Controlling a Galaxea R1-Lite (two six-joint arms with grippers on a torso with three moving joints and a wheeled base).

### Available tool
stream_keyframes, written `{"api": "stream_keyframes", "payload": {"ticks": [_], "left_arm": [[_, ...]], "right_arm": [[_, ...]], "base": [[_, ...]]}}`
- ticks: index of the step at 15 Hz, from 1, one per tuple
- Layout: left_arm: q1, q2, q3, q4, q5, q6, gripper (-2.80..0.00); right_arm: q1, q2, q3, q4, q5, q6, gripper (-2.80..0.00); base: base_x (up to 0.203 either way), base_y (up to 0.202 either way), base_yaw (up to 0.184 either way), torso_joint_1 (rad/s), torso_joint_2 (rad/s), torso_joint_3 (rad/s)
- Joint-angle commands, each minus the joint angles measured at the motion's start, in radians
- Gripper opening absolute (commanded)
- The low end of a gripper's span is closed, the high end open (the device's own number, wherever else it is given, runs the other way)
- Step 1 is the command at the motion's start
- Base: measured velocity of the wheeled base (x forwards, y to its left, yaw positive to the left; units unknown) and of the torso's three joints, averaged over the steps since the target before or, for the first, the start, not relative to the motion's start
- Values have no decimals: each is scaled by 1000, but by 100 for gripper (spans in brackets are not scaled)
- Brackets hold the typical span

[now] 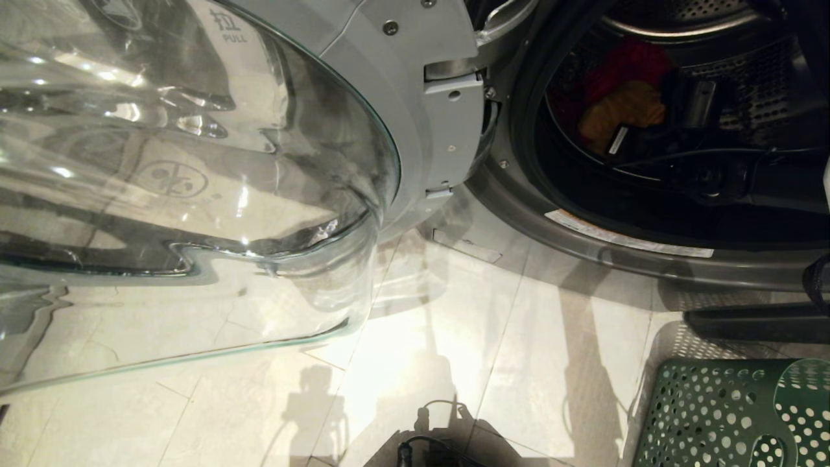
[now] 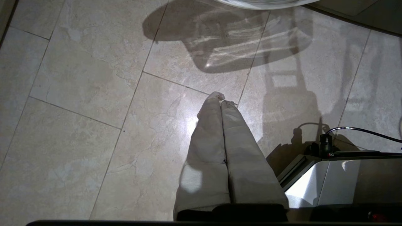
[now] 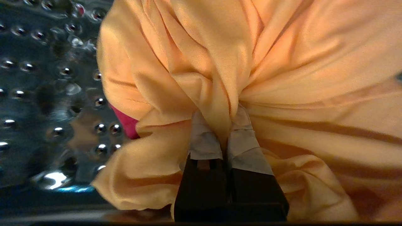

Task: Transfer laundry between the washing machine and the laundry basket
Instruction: Pick a cloth and place it into the basket

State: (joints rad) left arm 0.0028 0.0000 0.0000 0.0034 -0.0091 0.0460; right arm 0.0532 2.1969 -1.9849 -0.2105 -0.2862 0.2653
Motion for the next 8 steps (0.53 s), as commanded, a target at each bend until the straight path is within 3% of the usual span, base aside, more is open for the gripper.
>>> {"api": "stream_keyframes", "payload": {"ticks": [1, 4, 8], "left_arm": [[0, 2, 0, 0, 0, 0, -280], [0, 2, 0, 0, 0, 0, -280], [0, 2, 0, 0, 0, 0, -280]], "right_arm": [[0, -58, 1, 5, -2, 12, -280], [1, -63, 5, 4, -2, 12, -280], [4, -104, 132, -36, -4, 12, -280]], "base": [[0, 0, 0, 0, 0, 0], [0, 0, 0, 0, 0, 0], [0, 0, 0, 0, 0, 0]]}}
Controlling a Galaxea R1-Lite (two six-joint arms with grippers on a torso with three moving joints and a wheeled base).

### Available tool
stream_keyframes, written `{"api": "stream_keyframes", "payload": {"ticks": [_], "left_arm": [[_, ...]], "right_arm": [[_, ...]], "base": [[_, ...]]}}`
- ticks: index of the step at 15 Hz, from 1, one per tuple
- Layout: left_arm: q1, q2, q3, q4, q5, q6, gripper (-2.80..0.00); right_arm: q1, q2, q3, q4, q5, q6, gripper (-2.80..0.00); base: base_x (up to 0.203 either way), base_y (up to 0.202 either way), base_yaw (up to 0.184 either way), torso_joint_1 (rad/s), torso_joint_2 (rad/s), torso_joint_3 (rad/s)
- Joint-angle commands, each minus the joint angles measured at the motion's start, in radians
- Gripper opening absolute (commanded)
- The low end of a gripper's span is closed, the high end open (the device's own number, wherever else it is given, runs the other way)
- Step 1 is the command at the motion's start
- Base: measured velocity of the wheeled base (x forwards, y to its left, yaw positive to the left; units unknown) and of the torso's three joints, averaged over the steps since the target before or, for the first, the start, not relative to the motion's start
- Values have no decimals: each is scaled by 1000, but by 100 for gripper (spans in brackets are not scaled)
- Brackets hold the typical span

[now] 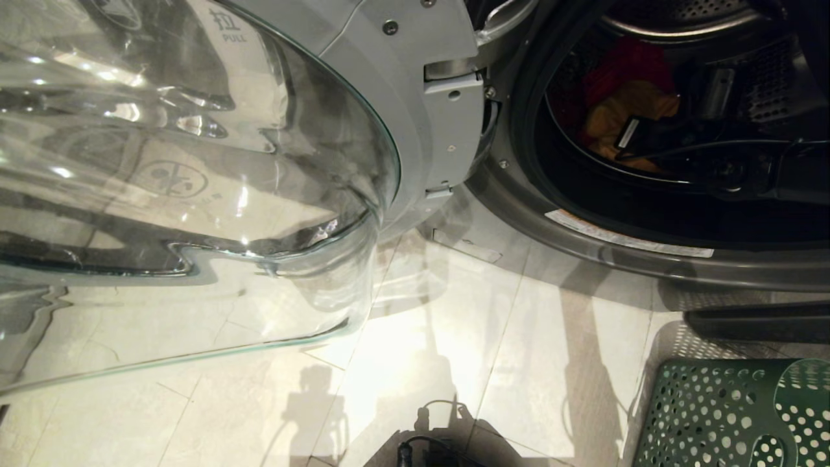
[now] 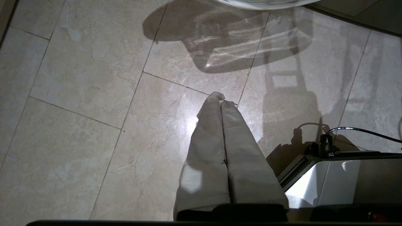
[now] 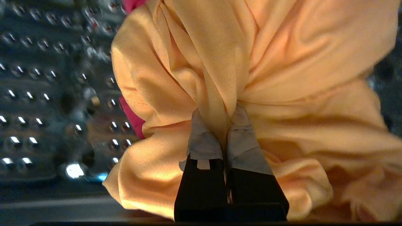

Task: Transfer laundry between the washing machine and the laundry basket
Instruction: Pick a cloth and place it into the basket

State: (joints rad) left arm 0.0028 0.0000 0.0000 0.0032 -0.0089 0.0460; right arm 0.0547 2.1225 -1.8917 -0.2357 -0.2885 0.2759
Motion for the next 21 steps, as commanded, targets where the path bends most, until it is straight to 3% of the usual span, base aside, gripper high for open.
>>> {"api": "stream_keyframes", "payload": {"ticks": [1, 6, 14, 21], "left_arm": [[0, 2, 0, 0, 0, 0, -280], [0, 2, 0, 0, 0, 0, -280], [0, 2, 0, 0, 0, 0, -280], [0, 2, 0, 0, 0, 0, -280]], "right_arm": [[11, -56, 65, -26, -2, 4, -280], [131, -245, 156, -18, -11, 43, -280], [168, -651, 622, -47, -22, 45, -280], [299, -1121, 1017, 30, -14, 33, -280]], "base": [[0, 0, 0, 0, 0, 0], [0, 0, 0, 0, 0, 0], [0, 0, 0, 0, 0, 0], [0, 0, 0, 0, 0, 0]]}}
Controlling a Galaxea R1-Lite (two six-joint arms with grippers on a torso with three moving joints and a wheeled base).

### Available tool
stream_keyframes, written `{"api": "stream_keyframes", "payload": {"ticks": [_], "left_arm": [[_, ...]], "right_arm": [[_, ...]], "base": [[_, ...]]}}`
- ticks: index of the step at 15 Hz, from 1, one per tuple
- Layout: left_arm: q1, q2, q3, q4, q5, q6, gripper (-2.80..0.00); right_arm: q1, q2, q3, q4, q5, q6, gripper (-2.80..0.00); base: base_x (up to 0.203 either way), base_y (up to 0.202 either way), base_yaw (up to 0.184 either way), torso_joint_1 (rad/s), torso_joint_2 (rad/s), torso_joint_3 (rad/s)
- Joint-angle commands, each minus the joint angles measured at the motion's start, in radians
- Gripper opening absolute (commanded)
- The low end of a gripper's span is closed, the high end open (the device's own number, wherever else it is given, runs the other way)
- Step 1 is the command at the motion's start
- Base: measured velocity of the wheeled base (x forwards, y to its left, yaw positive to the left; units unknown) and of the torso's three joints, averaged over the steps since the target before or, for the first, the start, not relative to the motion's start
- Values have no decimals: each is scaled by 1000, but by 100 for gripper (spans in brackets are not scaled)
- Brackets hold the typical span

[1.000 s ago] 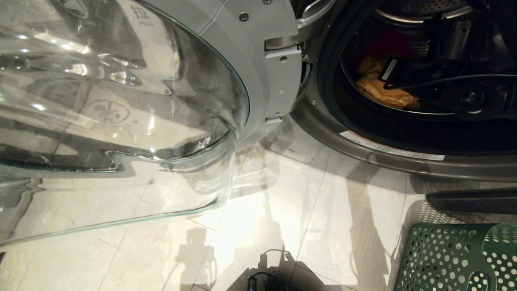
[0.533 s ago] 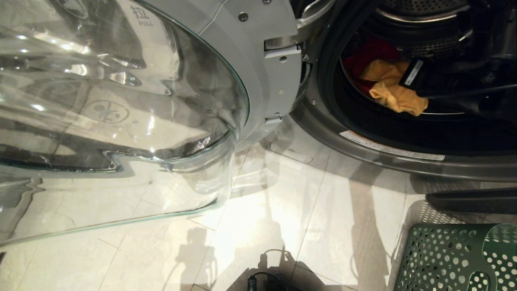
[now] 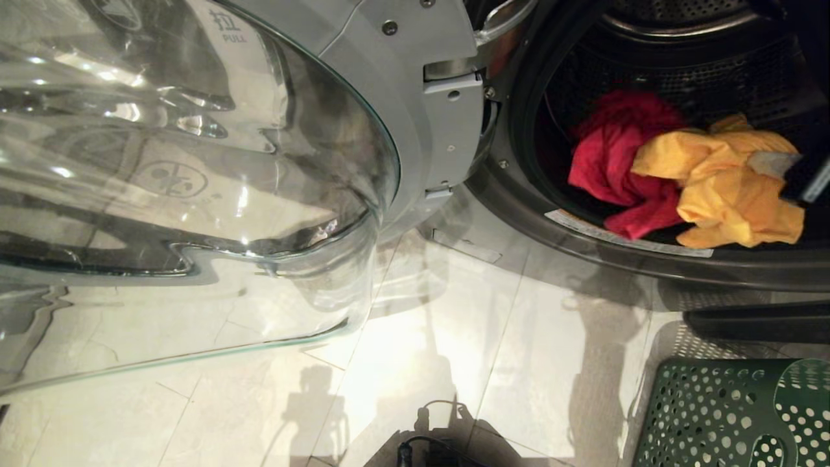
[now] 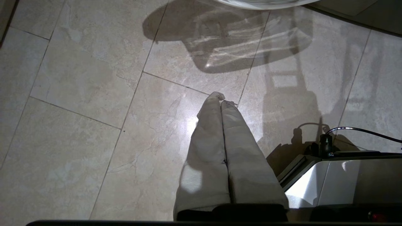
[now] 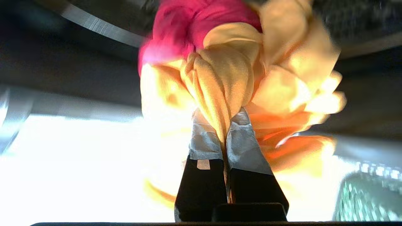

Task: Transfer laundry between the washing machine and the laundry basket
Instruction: Pick a cloth and place it into the basket

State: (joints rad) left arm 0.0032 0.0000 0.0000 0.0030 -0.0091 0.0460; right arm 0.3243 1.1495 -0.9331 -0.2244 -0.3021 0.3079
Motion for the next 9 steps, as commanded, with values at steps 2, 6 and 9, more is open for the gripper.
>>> {"api": "stream_keyframes", "payload": {"ticks": [2, 6, 9], "left_arm": [[0, 2, 0, 0, 0, 0, -280], [0, 2, 0, 0, 0, 0, -280], [0, 2, 0, 0, 0, 0, -280]], "right_arm": [[77, -266, 130, 110, 3, 1, -280], [205, -446, 208, 352, 28, -19, -280], [234, -573, 216, 557, 33, -53, -280]], "base": [[0, 0, 0, 0, 0, 0], [0, 0, 0, 0, 0, 0], [0, 0, 0, 0, 0, 0]]}}
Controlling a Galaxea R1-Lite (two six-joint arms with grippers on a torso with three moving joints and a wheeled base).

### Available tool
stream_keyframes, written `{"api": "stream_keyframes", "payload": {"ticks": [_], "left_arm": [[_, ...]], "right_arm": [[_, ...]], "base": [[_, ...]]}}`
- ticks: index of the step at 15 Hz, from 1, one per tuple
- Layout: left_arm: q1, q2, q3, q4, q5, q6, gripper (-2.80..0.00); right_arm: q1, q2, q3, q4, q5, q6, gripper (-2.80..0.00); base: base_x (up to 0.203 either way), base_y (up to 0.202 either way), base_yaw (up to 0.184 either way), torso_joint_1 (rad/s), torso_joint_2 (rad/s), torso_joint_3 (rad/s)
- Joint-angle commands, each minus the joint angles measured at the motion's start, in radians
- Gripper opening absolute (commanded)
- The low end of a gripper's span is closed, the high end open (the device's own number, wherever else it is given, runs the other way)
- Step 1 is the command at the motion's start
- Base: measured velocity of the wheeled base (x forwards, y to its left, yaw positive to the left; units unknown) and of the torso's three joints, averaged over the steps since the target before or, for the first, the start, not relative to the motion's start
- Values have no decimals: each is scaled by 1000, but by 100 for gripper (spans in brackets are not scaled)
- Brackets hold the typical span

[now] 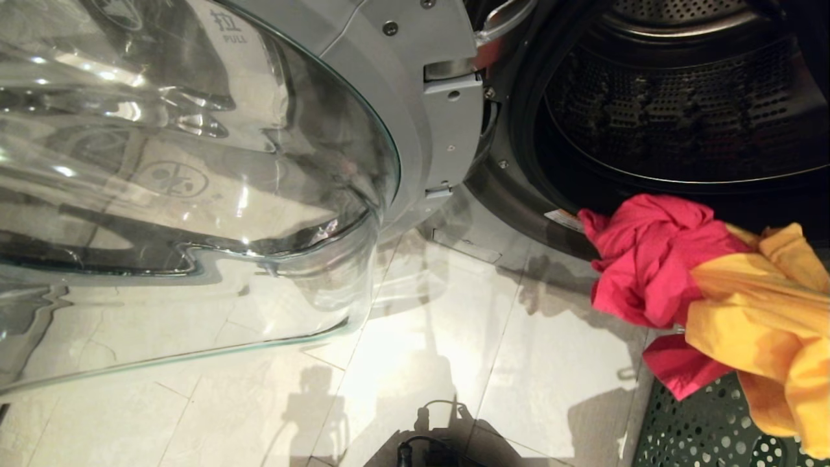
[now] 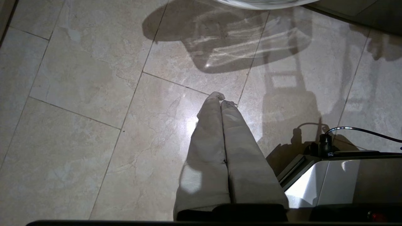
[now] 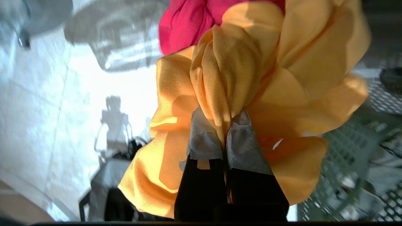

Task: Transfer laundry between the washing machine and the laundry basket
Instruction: Pick a cloth and place it into the basket

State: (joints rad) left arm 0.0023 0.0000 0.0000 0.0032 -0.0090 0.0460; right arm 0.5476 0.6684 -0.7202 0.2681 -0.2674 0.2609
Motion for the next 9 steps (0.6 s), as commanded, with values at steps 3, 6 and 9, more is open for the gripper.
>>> {"api": "stream_keyframes", "payload": {"ticks": [3, 6, 9], "left_arm": [[1, 2, 0, 0, 0, 0, -280], [1, 2, 0, 0, 0, 0, -280], [1, 2, 0, 0, 0, 0, -280]], "right_arm": [[14, -173, -6, 166, -9, -60, -280], [0, -181, -17, 186, -13, -59, -280], [0, -181, -87, 313, -12, -59, -280]], "base": [[0, 0, 0, 0, 0, 0], [0, 0, 0, 0, 0, 0], [0, 0, 0, 0, 0, 0]]}}
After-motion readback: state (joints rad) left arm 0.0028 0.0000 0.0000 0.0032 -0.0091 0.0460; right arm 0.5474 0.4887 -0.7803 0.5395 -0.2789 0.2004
